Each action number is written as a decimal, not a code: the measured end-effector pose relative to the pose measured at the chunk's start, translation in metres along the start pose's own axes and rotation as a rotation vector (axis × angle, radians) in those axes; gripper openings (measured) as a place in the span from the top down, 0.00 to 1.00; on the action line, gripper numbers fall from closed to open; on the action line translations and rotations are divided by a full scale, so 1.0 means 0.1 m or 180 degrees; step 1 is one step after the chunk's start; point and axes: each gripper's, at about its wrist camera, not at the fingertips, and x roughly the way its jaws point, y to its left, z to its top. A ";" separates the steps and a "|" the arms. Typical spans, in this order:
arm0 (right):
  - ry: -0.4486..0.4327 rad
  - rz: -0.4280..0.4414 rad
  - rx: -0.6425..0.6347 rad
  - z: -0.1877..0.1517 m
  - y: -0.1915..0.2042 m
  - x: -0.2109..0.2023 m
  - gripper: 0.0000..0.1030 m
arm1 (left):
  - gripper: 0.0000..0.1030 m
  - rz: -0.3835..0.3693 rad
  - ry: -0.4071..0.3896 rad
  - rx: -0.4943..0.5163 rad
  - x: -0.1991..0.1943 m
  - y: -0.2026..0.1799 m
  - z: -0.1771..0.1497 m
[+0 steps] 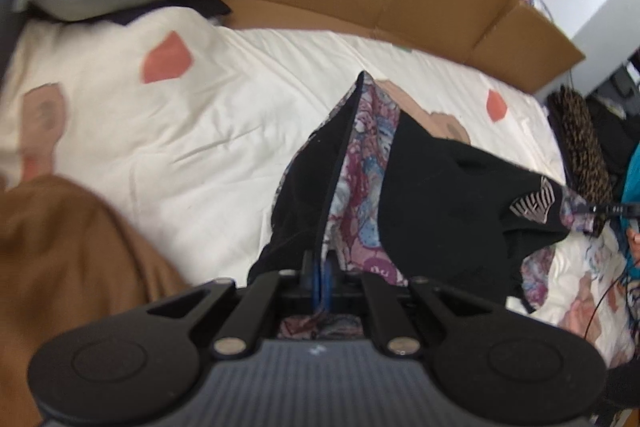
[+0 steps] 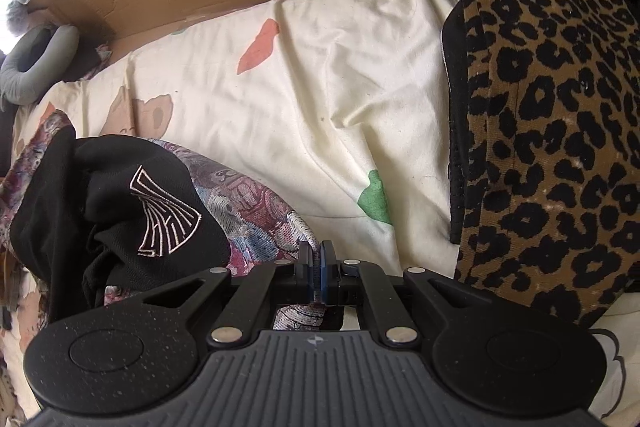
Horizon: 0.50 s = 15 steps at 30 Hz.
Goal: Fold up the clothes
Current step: 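Hold the garment edge with the left gripper and fold it toward the right gripper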
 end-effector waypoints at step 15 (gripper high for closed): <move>0.0075 0.0011 -0.0166 -0.02 0.06 -0.26 1.00 | 0.98 0.0303 0.0005 -0.0682 -0.92 0.13 -1.17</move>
